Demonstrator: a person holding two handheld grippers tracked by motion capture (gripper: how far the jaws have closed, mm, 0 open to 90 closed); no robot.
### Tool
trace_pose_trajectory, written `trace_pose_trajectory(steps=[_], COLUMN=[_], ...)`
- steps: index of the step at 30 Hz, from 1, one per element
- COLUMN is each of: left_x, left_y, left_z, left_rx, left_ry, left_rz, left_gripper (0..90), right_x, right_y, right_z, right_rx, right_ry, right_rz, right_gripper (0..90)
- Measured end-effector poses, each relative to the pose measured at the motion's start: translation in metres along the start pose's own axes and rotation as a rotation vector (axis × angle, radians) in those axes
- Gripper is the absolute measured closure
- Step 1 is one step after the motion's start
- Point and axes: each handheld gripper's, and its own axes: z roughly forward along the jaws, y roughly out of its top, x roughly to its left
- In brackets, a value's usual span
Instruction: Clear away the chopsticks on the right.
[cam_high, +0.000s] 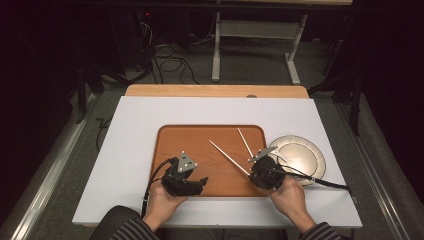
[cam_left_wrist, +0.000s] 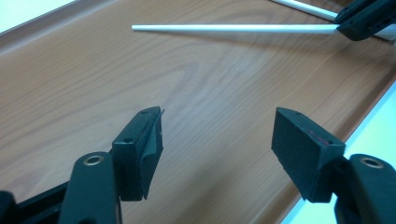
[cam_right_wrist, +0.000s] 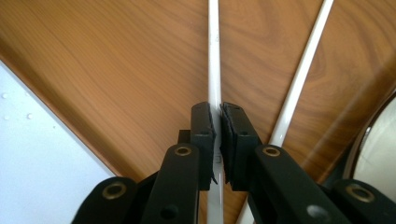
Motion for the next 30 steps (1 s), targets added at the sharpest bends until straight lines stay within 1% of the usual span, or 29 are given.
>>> trace_pose_trajectory(steps=[1, 5, 9, 10, 12, 13, 14, 15, 19, 20, 21, 22, 26, 28, 30], left_x=[0.0001, -0.0001, -0.0003, -0.0004, -0.0005, -0.0004, -0.0003, -0.0003, -0.0006, -0.0007, -0.0008, -0.0009, -0.0013, -0.0012, -0.0012], left_y=[0.0001, 0.0001, -0.0002, -0.0004, -0.0004, -0.0004, -0.0004, -0.0003, -0.0005, -0.0006, -0.0006, -0.0006, -0.0006, -0.0006, -0.0005], left_z=[0.0001, 0.0006, -0.0006, -0.0009, -0.0010, -0.0009, -0.0007, -0.0006, -0.0012, -0.0014, -0.0015, -0.0015, -0.0011, -0.0010, -0.0009], left_rx=[0.001, 0.000, -0.003, -0.004, -0.003, -0.003, -0.003, -0.003, -0.004, -0.005, -0.006, -0.007, -0.006, -0.006, -0.007], left_ry=[0.001, 0.001, 0.002, 0.003, 0.003, 0.004, 0.004, 0.004, 0.006, 0.007, 0.007, 0.008, 0.007, 0.008, 0.008], left_rz=[0.005, 0.002, 0.006, 0.006, 0.007, 0.007, 0.007, 0.007, 0.010, 0.010, 0.011, 0.011, 0.013, 0.014, 0.013], left_gripper=[34.0, 34.0, 34.0, 34.0, 34.0, 34.0, 33.9, 33.9, 33.9, 33.9, 33.9, 33.9, 33.9, 33.9, 33.9], right_x=[-0.0002, 0.0004, -0.0006, 0.0004, -0.0002, 0.0006, -0.0002, 0.0002, -0.0018, -0.0021, -0.0010, -0.0011, -0.0003, -0.0010, -0.0018], right_y=[-0.0008, -0.0024, -0.0034, -0.0041, -0.0061, -0.0068, -0.0074, -0.0081, -0.0092, -0.0096, -0.0099, -0.0099, -0.0100, -0.0095, -0.0081], right_z=[0.0018, 0.0040, 0.0060, 0.0065, 0.0075, 0.0070, 0.0069, 0.0065, 0.0059, 0.0062, 0.0059, 0.0062, 0.0057, 0.0035, -0.0011], right_rx=[-0.005, 0.011, 0.025, 0.035, 0.033, 0.036, 0.032, 0.035, 0.035, 0.028, 0.029, 0.024, 0.024, 0.009, -0.023], right_ry=[-0.002, -0.015, -0.027, -0.033, -0.036, -0.035, -0.035, -0.040, -0.046, -0.044, -0.045, -0.044, -0.041, -0.049, -0.050], right_rz=[-0.018, -0.026, -0.025, -0.012, -0.027, -0.015, -0.025, -0.018, -0.024, -0.027, -0.015, -0.024, -0.022, -0.030, -0.026], right_gripper=[85.6, 85.6, 85.6, 85.6, 85.4, 85.3, 85.2, 85.1, 84.4, 82.7, 80.6, 79.9, 79.7, 79.4, 80.6])
